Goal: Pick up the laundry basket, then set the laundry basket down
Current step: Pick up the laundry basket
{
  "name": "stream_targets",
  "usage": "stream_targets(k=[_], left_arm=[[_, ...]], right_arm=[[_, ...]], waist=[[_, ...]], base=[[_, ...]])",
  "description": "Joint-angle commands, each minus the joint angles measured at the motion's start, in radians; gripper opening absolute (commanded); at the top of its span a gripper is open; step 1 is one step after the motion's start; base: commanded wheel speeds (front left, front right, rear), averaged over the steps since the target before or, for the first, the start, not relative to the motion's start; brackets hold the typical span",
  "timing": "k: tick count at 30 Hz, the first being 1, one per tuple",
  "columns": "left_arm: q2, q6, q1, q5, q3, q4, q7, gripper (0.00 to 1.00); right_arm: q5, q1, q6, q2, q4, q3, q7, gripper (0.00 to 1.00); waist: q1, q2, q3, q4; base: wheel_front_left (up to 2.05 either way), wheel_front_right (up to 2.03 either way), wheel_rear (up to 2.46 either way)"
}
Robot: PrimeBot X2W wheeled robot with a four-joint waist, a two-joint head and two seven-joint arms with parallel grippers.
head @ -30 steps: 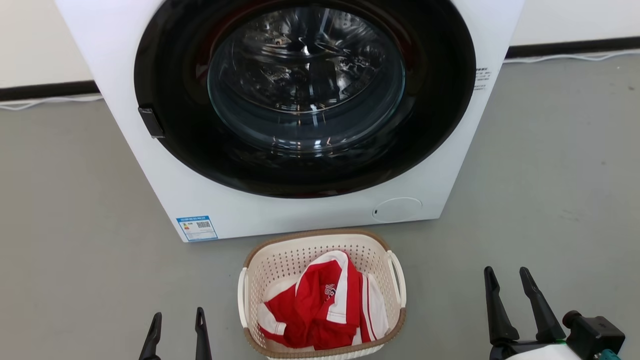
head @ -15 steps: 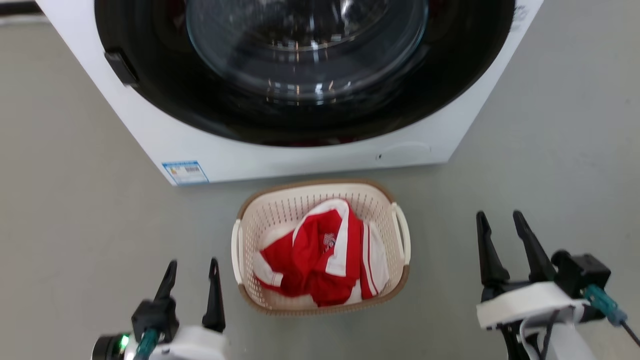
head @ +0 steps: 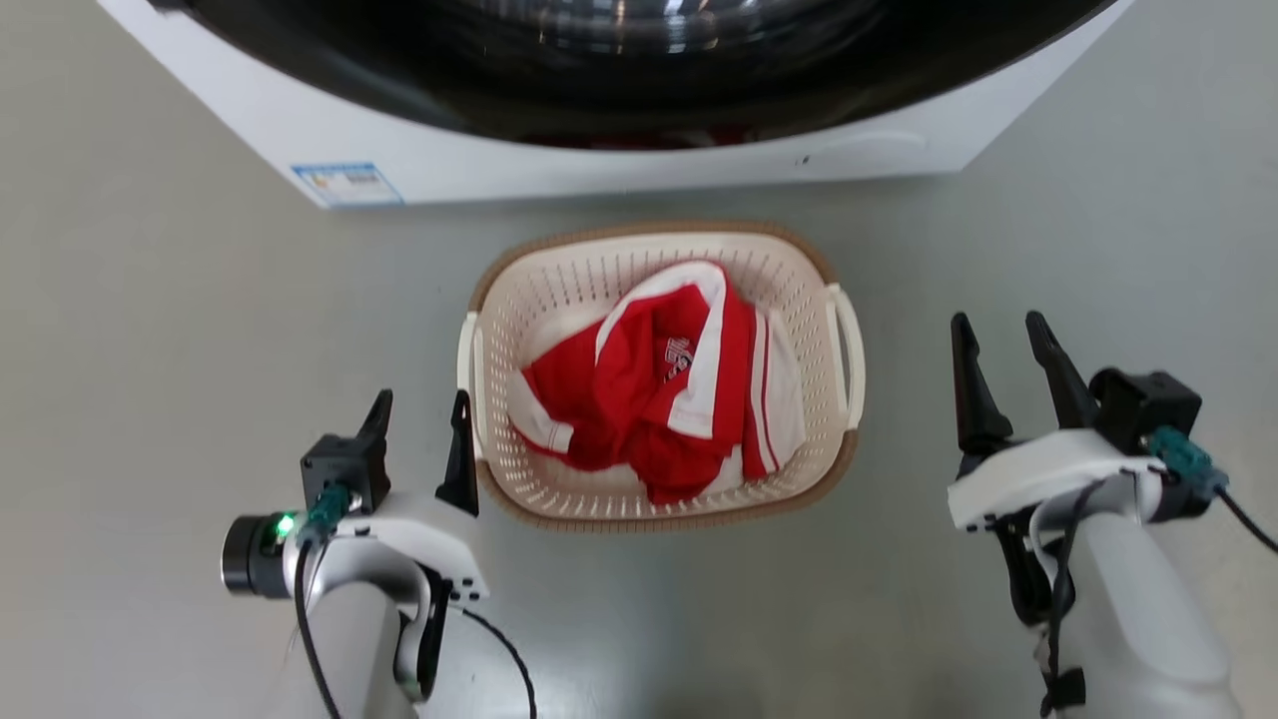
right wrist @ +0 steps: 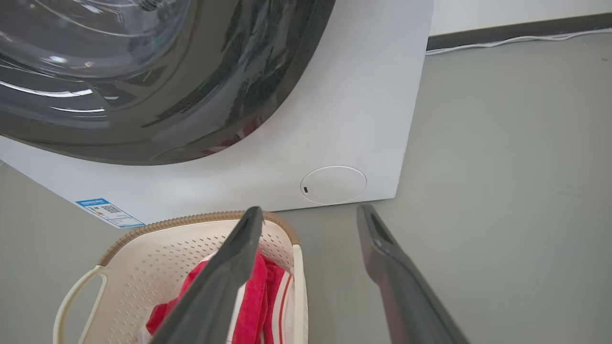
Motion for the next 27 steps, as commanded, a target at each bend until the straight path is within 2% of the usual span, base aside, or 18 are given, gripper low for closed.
stream_targets(k=[1,10,27], left_arm=[[0.013,-0.007,-0.027,-0.005,0.024,-0.001,-0.006,1.0],[0.013,-0.025,-0.185,-0.022,-0.012,0.185,-0.006,1.0],[0.013,-0.028,-0.383,-0.073,-0.098,0.352,-0.006,1.0]], right_arm=[[-0.004,-0.016,0.003,0.003,-0.006,0.021,-0.009,1.0],[-0.009,-0.157,0.003,0.003,0.126,0.046,-0.009,1.0],[-0.043,-0.309,0.003,0.003,0.271,0.091,-0.009,1.0]], waist=[[0.0,0.0,0.051,0.014],[0.0,0.0,0.202,0.03],[0.0,0.0,0.38,0.054]], base=[[0.0,0.0,0.0],[0.0,0.0,0.0],[0.0,0.0,0.0]])
